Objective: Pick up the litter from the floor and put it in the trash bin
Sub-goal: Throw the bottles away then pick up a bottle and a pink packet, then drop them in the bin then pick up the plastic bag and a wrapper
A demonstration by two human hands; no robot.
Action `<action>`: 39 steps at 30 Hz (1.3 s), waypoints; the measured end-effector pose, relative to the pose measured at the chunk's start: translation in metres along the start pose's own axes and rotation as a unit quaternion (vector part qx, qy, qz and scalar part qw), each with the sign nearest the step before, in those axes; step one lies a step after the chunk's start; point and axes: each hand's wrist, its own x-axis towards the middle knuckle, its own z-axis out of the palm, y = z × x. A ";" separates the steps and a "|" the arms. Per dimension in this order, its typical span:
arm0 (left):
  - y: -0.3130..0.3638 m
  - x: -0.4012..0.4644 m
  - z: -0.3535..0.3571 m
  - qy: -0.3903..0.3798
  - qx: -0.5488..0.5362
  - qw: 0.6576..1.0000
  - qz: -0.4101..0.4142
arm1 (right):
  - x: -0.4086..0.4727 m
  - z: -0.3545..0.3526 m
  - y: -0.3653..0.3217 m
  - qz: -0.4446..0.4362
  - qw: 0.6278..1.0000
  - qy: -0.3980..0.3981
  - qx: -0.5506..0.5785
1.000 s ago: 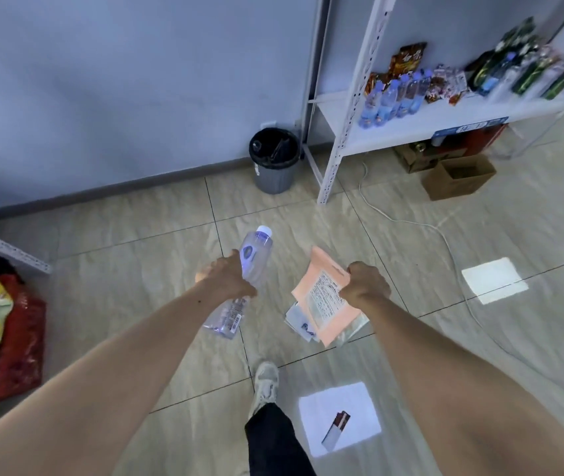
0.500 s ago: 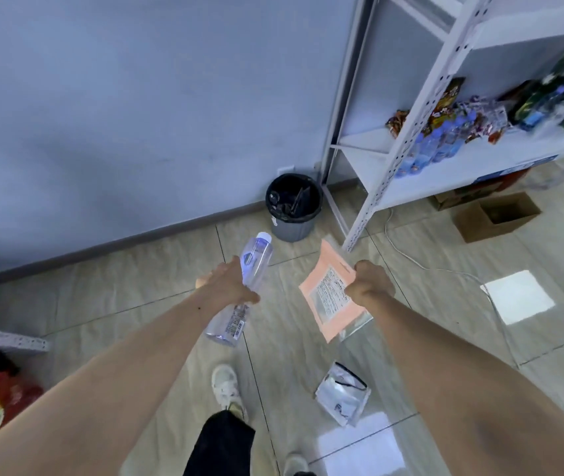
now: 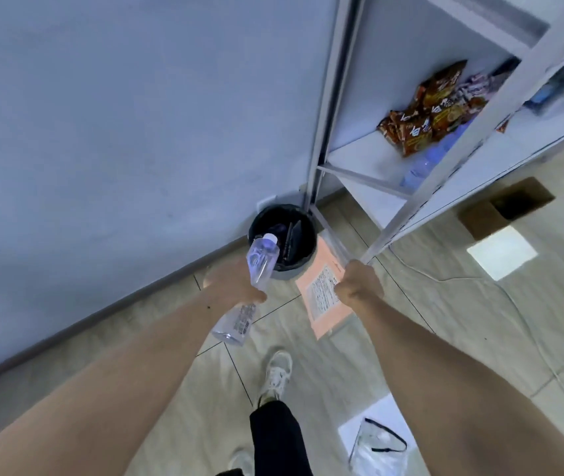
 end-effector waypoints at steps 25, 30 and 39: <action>0.029 0.430 0.078 -0.015 0.135 0.987 0.083 | 0.362 0.150 -0.096 0.068 0.994 -0.074 0.042; 0.030 0.419 0.061 -0.014 0.156 0.983 0.096 | 0.345 0.145 -0.085 0.143 0.985 -0.040 0.088; 0.057 0.353 -0.016 -0.019 0.213 0.965 0.151 | 0.268 0.086 -0.076 0.128 0.984 -0.117 0.039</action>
